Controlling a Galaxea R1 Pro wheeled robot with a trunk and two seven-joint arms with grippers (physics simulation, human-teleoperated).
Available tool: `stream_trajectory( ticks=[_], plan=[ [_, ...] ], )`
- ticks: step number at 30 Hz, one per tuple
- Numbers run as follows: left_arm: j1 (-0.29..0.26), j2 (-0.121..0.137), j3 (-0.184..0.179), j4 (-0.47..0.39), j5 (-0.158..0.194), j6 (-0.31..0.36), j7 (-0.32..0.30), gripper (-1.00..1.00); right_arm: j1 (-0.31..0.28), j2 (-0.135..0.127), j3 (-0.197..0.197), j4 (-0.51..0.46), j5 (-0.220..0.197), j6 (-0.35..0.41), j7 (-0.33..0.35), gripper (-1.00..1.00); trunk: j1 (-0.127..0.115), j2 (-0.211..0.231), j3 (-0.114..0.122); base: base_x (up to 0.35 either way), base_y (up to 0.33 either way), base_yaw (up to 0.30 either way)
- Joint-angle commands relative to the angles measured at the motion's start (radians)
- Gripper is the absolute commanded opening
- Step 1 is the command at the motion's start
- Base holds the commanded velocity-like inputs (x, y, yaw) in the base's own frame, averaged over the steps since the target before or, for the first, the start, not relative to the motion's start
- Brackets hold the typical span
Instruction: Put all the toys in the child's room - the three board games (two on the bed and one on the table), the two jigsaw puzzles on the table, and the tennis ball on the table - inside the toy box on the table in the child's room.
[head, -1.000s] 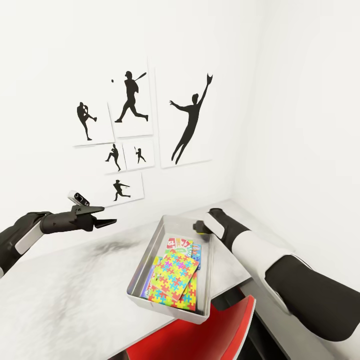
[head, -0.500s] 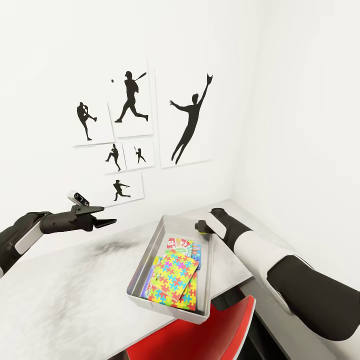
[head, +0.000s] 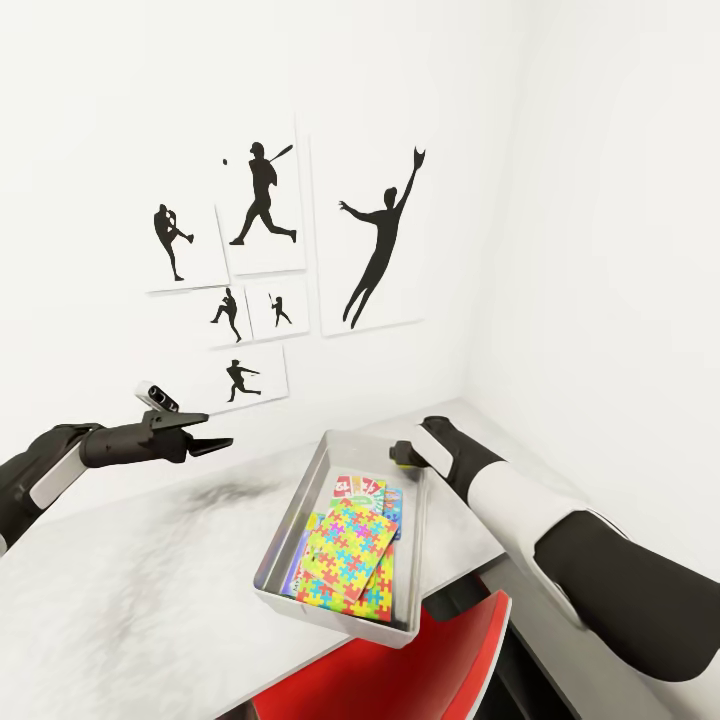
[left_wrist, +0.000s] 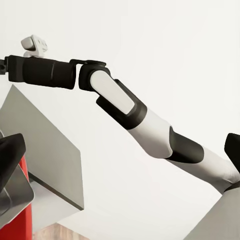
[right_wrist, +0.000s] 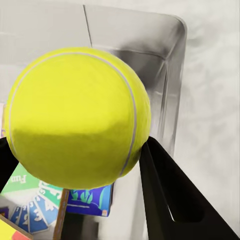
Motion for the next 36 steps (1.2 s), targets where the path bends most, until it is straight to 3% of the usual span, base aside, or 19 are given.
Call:
stream_trajectory(
  ticks=[1,8,9,36],
  plan=[
    [-0.002,0.001,-0.005,0.001,0.002,0.011,-0.007,1.0,-0.001,-0.002,0.008,0.0,-0.015,0.002,-0.011,-1.0,0.001,-0.002,-0.002,0.0,0.0,0.0],
    [-0.002,0.001,-0.005,0.002,0.001,0.011,-0.007,1.0,-0.001,-0.002,0.009,0.003,-0.015,0.002,-0.012,-1.0,0.001,-0.002,-0.002,0.0,0.0,0.0],
    [-0.002,0.001,-0.005,0.002,0.001,0.011,-0.007,1.0,-0.001,-0.002,0.009,0.003,-0.015,0.002,-0.011,1.0,0.001,-0.002,-0.002,0.0,0.0,0.0],
    [-0.002,0.001,-0.005,0.002,0.001,0.011,-0.007,1.0,-0.002,-0.006,0.007,-0.004,-0.015,0.004,-0.009,1.0,0.001,-0.002,-0.002,0.0,0.0,0.0]
  ],
)
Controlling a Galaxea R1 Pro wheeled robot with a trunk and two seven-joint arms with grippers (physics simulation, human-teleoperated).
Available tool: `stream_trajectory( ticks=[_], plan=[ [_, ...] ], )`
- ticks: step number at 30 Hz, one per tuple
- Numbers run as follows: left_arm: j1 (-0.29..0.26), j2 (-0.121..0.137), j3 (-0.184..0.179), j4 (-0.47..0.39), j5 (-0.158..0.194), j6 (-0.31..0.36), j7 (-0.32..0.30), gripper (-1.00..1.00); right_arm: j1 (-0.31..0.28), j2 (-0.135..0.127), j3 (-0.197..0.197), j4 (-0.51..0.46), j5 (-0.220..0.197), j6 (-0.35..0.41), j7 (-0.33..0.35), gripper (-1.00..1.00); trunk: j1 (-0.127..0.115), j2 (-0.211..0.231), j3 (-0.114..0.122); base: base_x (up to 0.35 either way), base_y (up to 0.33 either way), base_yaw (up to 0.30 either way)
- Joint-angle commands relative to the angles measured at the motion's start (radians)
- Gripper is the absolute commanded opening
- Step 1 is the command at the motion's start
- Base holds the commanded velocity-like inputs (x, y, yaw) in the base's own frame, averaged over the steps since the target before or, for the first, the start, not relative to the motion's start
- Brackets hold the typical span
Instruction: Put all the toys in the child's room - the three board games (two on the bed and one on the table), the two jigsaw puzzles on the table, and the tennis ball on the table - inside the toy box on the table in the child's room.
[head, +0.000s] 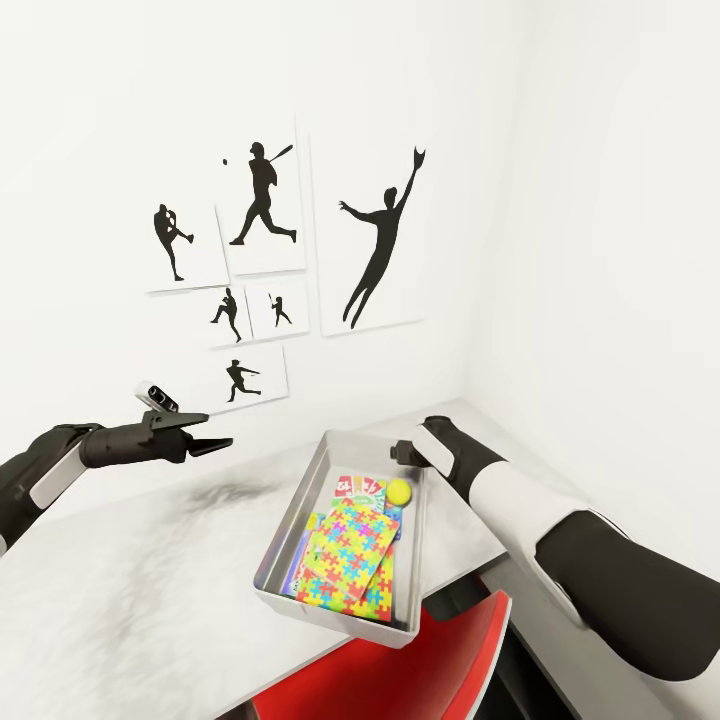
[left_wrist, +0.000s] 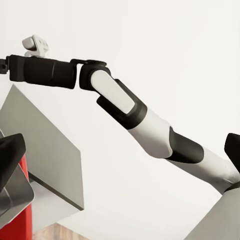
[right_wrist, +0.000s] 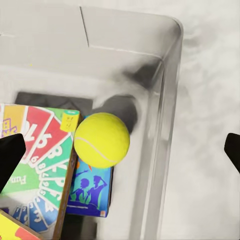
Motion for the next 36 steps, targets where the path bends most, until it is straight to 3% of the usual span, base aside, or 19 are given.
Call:
stream_trajectory(
  ticks=[1,12,36],
  plan=[
    [-0.002,0.001,-0.005,0.0,0.002,0.011,-0.007,1.0,-0.001,-0.001,0.007,-0.003,-0.011,0.003,-0.008,1.0,0.001,-0.002,-0.002,0.0,0.0,0.0],
    [-0.002,0.002,-0.004,0.0,0.001,0.011,-0.007,1.0,0.001,-0.001,0.001,-0.009,-0.012,0.0,-0.007,1.0,0.001,-0.002,0.0,0.0,0.0,0.0],
    [-0.002,0.002,-0.005,0.0,0.001,0.011,-0.006,1.0,0.001,0.009,-0.001,-0.028,-0.011,-0.003,-0.007,1.0,0.001,-0.002,0.039,-0.077,0.0,0.0]
  ],
)
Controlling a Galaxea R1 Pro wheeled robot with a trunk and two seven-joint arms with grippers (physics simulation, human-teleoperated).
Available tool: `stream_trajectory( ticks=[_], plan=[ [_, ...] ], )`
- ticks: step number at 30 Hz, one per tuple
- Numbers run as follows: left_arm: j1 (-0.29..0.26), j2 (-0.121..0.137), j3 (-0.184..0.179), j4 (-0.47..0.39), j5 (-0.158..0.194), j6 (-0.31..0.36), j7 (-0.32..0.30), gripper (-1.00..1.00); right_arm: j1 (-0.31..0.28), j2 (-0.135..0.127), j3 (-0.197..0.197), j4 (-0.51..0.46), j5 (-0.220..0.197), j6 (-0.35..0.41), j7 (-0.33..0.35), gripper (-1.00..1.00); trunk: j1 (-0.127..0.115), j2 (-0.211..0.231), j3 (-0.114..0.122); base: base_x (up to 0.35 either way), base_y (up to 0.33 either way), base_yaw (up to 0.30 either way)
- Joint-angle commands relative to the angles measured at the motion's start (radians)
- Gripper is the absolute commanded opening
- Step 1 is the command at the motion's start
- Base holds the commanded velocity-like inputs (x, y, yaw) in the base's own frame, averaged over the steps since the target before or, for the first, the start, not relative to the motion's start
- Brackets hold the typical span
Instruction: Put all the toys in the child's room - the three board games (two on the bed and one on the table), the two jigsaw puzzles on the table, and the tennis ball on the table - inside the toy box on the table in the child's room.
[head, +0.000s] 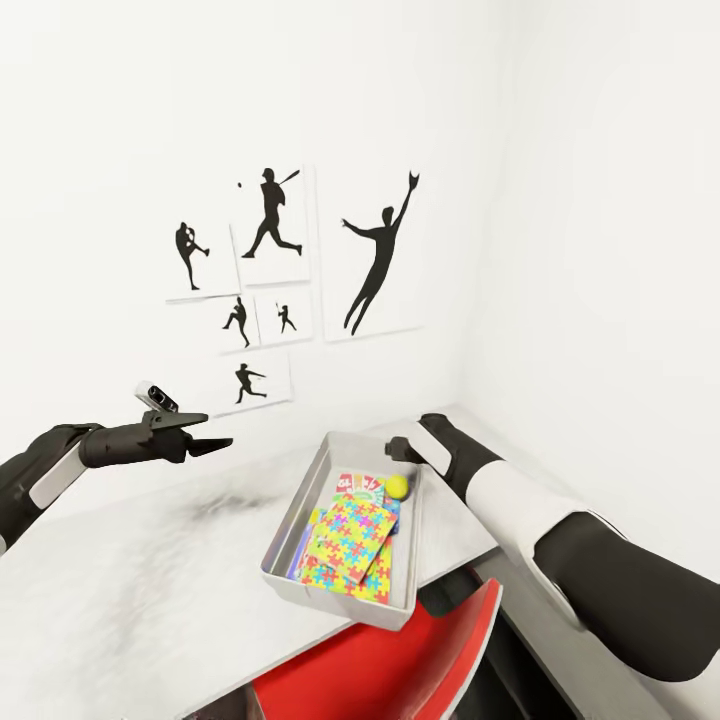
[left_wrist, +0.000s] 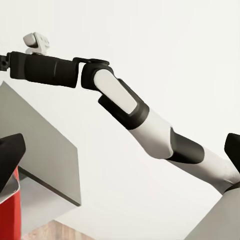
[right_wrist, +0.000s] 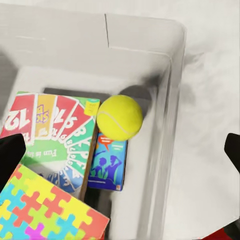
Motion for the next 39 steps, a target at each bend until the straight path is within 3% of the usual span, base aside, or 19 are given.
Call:
stream_trajectory(
  ticks=[1,8,20,29,39],
  plan=[
    [-0.002,0.001,-0.005,0.0,0.001,0.011,-0.006,1.0,-0.001,0.0,0.008,-0.02,-0.011,0.003,-0.008,1.0,0.001,-0.002,-0.001,-0.061,0.0,0.0],
    [-0.002,0.001,-0.005,0.0,0.001,0.009,-0.006,1.0,-0.001,0.0,0.008,-0.106,-0.011,0.008,-0.009,1.0,0.001,-0.002,0.011,-0.113,0.0,0.0],
    [-0.002,0.001,-0.005,0.012,0.001,0.009,-0.006,1.0,-0.002,0.0,0.004,-0.126,-0.011,0.005,-0.011,1.0,0.001,-0.002,0.031,-0.113,0.0,0.0],
    [-0.002,0.001,-0.004,0.014,0.001,0.009,-0.006,1.0,-0.001,-0.011,0.005,-0.219,-0.019,0.015,-0.012,1.0,0.001,-0.002,0.046,-0.205,0.0,0.0],
    [-0.002,0.002,-0.004,0.014,0.0,0.008,-0.007,1.0,-0.001,-0.012,0.003,-0.228,-0.02,0.014,-0.013,1.0,0.001,-0.002,0.062,-0.075,0.0,0.0]
  ],
)
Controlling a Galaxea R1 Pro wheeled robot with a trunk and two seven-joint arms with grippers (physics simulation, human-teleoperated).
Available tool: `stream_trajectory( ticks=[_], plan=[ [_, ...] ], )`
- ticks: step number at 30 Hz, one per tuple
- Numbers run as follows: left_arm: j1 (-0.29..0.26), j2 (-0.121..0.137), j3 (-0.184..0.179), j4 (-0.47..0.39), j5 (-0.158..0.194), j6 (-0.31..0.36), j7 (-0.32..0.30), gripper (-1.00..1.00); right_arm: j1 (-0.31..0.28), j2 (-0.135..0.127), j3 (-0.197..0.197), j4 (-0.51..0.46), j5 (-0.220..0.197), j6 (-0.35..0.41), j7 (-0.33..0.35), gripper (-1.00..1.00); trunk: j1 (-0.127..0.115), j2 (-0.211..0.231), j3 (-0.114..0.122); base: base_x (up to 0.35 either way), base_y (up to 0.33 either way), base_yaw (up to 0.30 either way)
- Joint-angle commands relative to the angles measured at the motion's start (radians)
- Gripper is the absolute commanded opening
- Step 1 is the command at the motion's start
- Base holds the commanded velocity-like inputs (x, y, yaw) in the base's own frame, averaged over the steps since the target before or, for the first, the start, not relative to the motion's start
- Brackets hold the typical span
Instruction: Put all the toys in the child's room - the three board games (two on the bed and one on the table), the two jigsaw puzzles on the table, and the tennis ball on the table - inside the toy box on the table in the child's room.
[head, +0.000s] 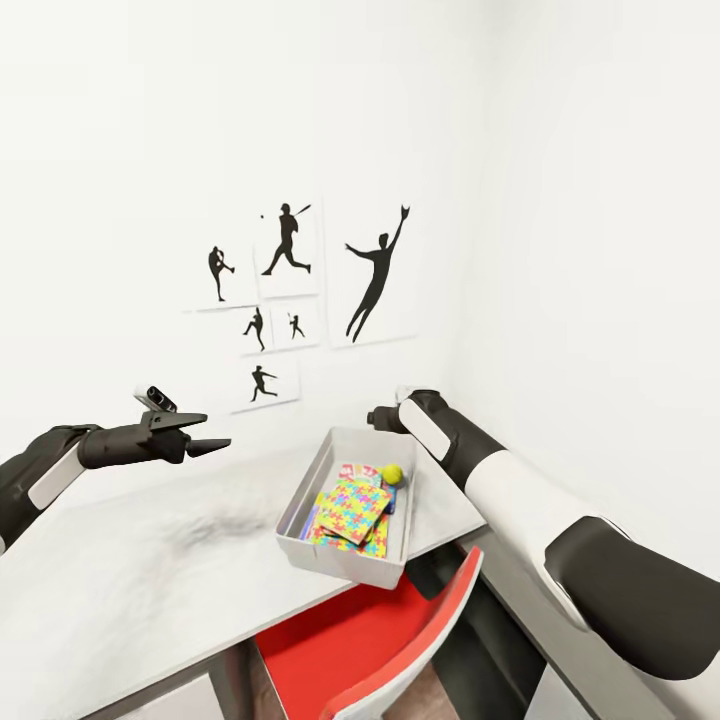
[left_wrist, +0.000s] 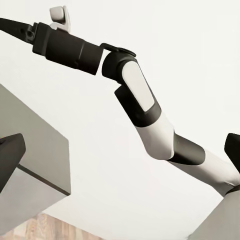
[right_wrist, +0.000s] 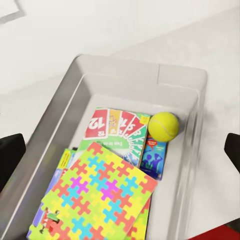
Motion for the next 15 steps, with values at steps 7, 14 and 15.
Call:
stream_trajectory(
  ticks=[7,14,15],
  plan=[
    [-0.001,0.001,-0.005,0.001,0.001,0.01,-0.007,1.0,-0.001,-0.001,0.006,-0.001,-0.012,-0.001,-0.008,1.0,0.0,-0.001,0.011,-0.208,0.074,-0.006],
    [-0.001,0.002,-0.005,0.002,0.001,0.01,-0.007,1.0,-0.001,-0.001,0.006,0.0,-0.014,-0.001,-0.007,1.0,0.0,-0.001,0.022,-0.21,0.206,-0.132],
    [-0.001,0.003,-0.005,0.002,0.001,0.01,-0.007,1.0,-0.001,-0.001,0.006,0.0,-0.014,-0.001,-0.006,1.0,0.0,-0.001,0.023,-0.138,0.199,-0.183]
  ],
)
